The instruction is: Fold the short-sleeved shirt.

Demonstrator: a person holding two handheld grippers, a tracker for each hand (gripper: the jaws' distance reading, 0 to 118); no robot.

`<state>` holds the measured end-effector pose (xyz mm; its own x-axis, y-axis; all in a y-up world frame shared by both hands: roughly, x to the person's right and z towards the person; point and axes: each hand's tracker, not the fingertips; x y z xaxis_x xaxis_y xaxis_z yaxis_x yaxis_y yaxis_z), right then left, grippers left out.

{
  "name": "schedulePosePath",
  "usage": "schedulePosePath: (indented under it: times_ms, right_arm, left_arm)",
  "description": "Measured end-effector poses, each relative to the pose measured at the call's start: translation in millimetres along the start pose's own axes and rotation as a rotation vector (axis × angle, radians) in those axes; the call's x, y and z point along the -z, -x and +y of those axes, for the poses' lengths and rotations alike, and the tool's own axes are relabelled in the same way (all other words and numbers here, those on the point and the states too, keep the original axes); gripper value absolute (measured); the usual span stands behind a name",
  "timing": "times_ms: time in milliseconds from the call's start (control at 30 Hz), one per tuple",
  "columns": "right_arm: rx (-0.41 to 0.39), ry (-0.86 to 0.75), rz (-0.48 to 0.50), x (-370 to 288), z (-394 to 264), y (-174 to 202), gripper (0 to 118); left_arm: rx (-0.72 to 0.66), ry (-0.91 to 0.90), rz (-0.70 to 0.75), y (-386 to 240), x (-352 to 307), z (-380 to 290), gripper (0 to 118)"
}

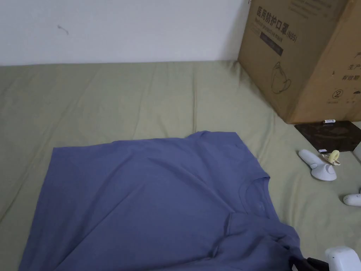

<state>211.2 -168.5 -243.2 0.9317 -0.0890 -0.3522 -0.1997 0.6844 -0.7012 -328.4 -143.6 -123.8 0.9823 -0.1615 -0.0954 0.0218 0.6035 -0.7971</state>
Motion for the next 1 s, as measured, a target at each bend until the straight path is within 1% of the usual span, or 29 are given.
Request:
schedulePosePath:
  times_ms: [100, 133, 167, 200, 233, 267, 300, 333, 367, 433, 500, 533, 567, 600, 633, 667, 700, 733, 767, 800, 833, 867, 900, 933, 967, 1000]
  right_arm:
    - [-0.006, 0.030, -0.001, 2.5, -10.6, 2.1, 1]
    - [-0.007, 0.043, -0.004, 5.4, -12.8, 3.4, 2]
    - [-0.006, 0.046, -0.006, 8.1, -14.2, 5.4, 7]
    - [-0.010, 0.048, -0.015, 9.7, -14.4, 8.0, 28]
    - [-0.026, 0.046, -0.033, 8.9, -14.6, 11.1, 89]
    - [-0.040, 0.039, -0.062, 7.3, -14.2, 13.7, 118]
    - [-0.035, 0.045, -0.052, 5.5, -14.3, 15.4, 116]
    - [-0.022, -0.017, -0.045, -5.4, -16.6, 16.4, 116]
    - [-0.017, -0.073, -0.038, -15.3, -15.9, 20.6, 116]
    - [-0.011, -0.156, -0.116, -50.2, -3.6, 30.5, 117]
    - [-0.016, -0.291, -0.134, -84.2, 2.2, 43.1, 117]
    - [-0.015, -0.344, -0.157, -99.3, 4.3, 50.5, 117]
    - [-0.013, -0.395, -0.185, -118.3, 13.2, 62.9, 116]
    - [0.006, -0.449, -0.194, -134.9, 14.7, 71.1, 115]
    - [0.028, -0.484, -0.181, -149.7, 14.4, 78.0, 110]
    - [0.053, -0.511, -0.195, -162.5, 13.1, 84.9, 90]
    - [0.063, -0.548, -0.202, -171.5, 13.0, 90.8, 59]
    - [0.061, -0.569, -0.184, -181.7, 11.7, 95.3, 38]
    - [0.061, -0.557, -0.187, -186.2, 10.5, 99.0, 38]
    - [0.081, -0.602, -0.268, -189.5, 8.9, 102.2, 0]
    - [0.098, -0.629, -0.272, -188.7, 2.2, 102.0, 0]
    - [0.102, -0.588, -0.156, -190.0, 2.3, 96.8, 0]
    - [0.123, -0.590, -0.179, -189.6, 0.0, 96.8, 0]
    - [0.119, -0.603, -0.181, -189.1, -3.9, 96.3, 0]
    - [0.106, -0.617, -0.188, -196.9, -2.1, 97.9, 0]
    - [0.102, -0.609, -0.195, -196.2, -3.2, 96.4, 0]
  left_arm:
    - [-0.004, 0.013, -0.007, 1.4, 0.0, -7.2, 2]
    - [-0.021, 0.020, -0.021, 3.7, 0.7, -9.1, 8]
    - [-0.059, 0.038, -0.051, 6.8, 2.3, -10.7, 31]
    - [-0.087, 0.058, -0.075, 11.6, 2.5, -9.7, 75]
    - [-0.112, 0.110, -0.099, 18.2, 3.3, -9.4, 118]
    - [-0.140, 0.156, -0.117, 24.2, 3.2, -9.7, 113]
    - [-0.176, 0.137, -0.145, 27.2, -2.5, -13.5, 107]
    - [-0.212, 0.066, -0.151, 32.7, -12.0, -15.3, 106]
    - [-0.261, 0.060, -0.151, 37.7, -21.6, -16.2, 108]
    - [-0.337, 0.009, -0.122, 42.6, -66.0, 0.7, 109]
    - [-0.375, -0.113, -0.080, 39.3, -106.0, 10.8, 110]
    - [-0.380, -0.161, -0.047, 42.8, -122.0, 15.8, 106]
    - [-0.378, -0.222, 0.003, 35.8, -142.9, 20.3, 99]
    - [-0.328, -0.303, 0.064, 27.5, -163.3, 24.4, 86]
    - [-0.289, -0.361, 0.122, 18.3, -178.8, 26.7, 52]
    - [-0.231, -0.391, 0.204, 9.7, -192.6, 28.3, 18]
    - [-0.186, -0.392, 0.272, 2.2, -202.0, 30.9, 0]
    - [-0.147, -0.393, 0.307, -3.5, -207.9, 32.7, 0]
    - [-0.153, -0.401, 0.315, -5.1, -211.1, 32.0, 0]
    - [-0.182, -0.400, 0.271, 3.1, -205.8, 12.0, 0]
    - [-0.193, -0.399, 0.206, 6.8, -205.2, 9.1, 0]
    - [-0.203, -0.371, 0.187, 8.1, -203.3, 4.9, 0]
    - [-0.204, -0.376, 0.210, 2.0, -202.2, 2.0, 0]
    - [-0.196, -0.367, 0.213, -6.0, -201.7, 1.6, 0]
    - [-0.183, -0.338, 0.202, -9.3, -196.2, -2.9, 0]
    - [-0.174, -0.295, 0.162, -11.2, -188.4, -8.2, 0]
